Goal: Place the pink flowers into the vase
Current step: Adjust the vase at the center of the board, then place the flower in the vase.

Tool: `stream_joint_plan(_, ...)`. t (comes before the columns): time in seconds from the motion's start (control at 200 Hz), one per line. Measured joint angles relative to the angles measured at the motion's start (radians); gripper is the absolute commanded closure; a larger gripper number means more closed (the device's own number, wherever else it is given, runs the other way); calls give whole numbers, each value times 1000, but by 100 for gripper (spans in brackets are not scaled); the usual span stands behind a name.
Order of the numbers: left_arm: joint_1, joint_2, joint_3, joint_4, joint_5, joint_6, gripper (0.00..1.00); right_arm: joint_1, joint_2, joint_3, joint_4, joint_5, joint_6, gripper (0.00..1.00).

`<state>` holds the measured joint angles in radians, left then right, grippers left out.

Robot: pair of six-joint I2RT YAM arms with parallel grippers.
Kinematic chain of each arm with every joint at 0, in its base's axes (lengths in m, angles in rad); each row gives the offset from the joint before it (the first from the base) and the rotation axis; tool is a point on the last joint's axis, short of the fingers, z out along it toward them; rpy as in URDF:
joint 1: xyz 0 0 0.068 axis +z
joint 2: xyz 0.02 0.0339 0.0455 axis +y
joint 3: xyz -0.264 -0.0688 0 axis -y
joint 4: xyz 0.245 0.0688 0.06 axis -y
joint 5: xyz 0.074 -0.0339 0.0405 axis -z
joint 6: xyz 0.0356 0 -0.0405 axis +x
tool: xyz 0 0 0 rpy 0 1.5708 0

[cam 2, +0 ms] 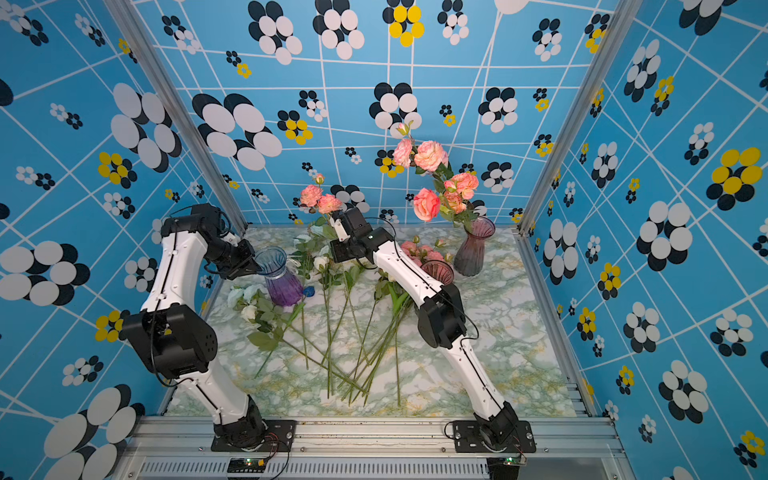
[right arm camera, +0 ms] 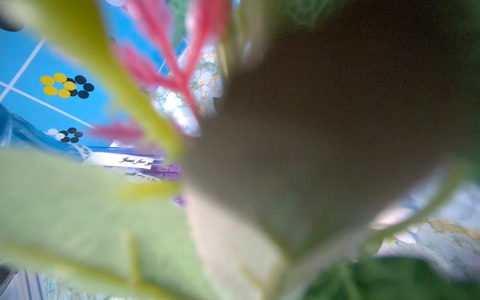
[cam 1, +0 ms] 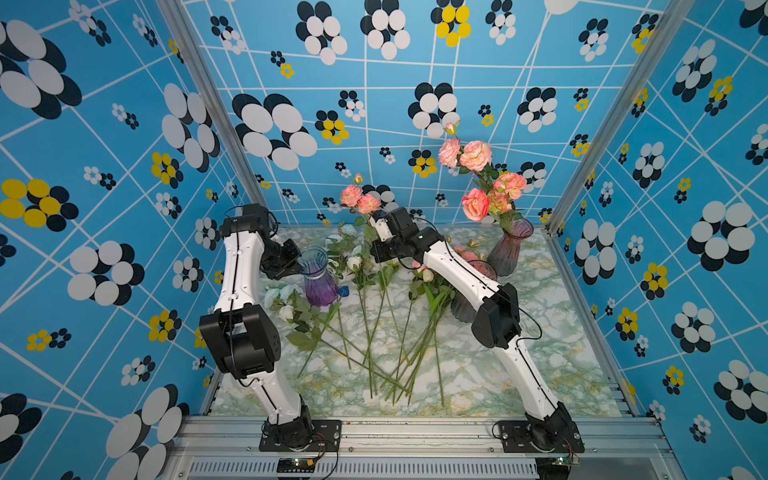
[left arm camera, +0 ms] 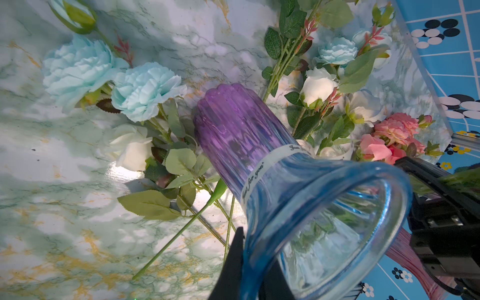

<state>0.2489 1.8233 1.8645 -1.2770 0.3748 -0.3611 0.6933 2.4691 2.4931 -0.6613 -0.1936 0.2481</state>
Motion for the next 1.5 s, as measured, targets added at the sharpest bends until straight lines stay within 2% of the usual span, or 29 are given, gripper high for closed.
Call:
stream_joint_plan(0.38, 40, 40, 50, -16, 5, 50, 85, 0, 0, 0, 0, 0, 0, 100)
stream_joint_plan(0.5, 39, 56, 70, -14, 8, 64, 74, 0, 0, 0, 0, 0, 0, 100)
stream_joint_plan(0.73, 39, 74, 103, -22, 3, 82, 69, 0, 0, 0, 0, 0, 0, 100)
stream_joint_plan(0.85, 39, 73, 124, -25, -10, 97, 58, 0, -5, 0, -4, 0, -1, 100)
stream_joint_plan(0.984, 39, 71, 131, -11, -17, 100, 58, 0, -13, 7, -18, 0, -5, 100)
stream_joint_plan(1.004, 39, 71, 131, -7, -17, 101, 53, 0, -13, 11, -20, 0, -6, 100)
stream_joint_plan(1.154, 39, 42, 131, 30, -25, 103, 45, 0, -16, 44, -43, 0, -17, 100)
stream_joint_plan(1.314, 39, -26, 129, 88, -32, 112, 30, 0, -59, 80, -61, 6, -32, 100)
stream_joint_plan(1.499, 39, -141, 76, 205, -46, 104, 1, 2, -144, 138, -49, 28, -53, 100)
